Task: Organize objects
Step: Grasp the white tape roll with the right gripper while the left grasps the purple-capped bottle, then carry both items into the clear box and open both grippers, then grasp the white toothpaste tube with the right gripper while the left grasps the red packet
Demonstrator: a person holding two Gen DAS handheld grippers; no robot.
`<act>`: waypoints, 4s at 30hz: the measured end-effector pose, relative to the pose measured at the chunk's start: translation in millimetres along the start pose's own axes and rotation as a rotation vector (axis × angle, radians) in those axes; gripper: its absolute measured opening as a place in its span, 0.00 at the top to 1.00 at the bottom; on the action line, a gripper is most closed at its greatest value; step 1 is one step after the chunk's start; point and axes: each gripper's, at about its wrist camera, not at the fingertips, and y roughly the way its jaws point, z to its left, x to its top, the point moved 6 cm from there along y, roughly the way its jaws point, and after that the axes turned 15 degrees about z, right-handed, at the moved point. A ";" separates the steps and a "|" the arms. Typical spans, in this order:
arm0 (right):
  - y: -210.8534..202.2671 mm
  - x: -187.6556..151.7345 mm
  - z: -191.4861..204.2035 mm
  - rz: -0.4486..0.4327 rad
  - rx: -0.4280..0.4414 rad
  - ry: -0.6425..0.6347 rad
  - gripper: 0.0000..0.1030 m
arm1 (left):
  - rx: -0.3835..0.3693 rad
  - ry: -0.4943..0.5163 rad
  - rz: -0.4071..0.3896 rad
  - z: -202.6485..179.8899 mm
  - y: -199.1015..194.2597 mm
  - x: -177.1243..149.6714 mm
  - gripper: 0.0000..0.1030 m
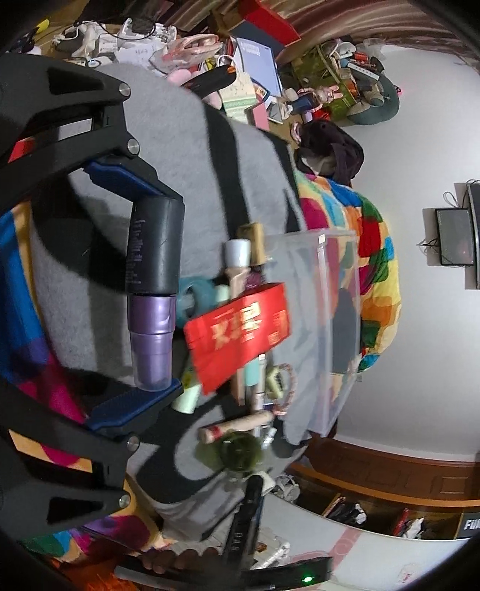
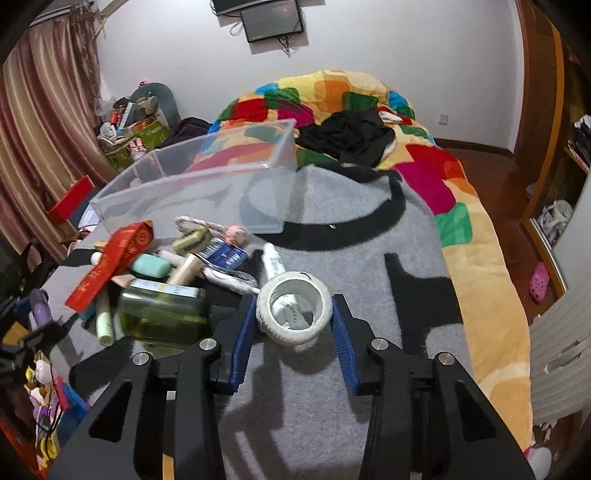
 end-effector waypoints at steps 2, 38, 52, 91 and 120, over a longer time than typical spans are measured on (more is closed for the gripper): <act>-7.9 3.7 6.3 -0.017 0.006 -0.018 0.64 | -0.005 -0.005 -0.010 3.0 -5.9 8.5 0.12; 35.4 138.5 76.7 0.032 0.039 -0.164 0.64 | -0.092 -0.113 0.052 20.0 66.9 165.2 0.12; 69.4 141.1 76.8 0.134 0.013 -0.174 0.64 | -0.041 -0.055 0.122 1.4 94.7 172.3 0.12; 6.4 54.3 21.8 0.024 -0.051 -0.127 0.31 | -0.036 -0.027 0.186 -18.3 86.1 92.9 0.04; 42.2 30.1 -2.7 0.131 -0.038 -0.141 0.85 | -0.001 -0.013 0.069 -14.6 53.2 79.0 0.48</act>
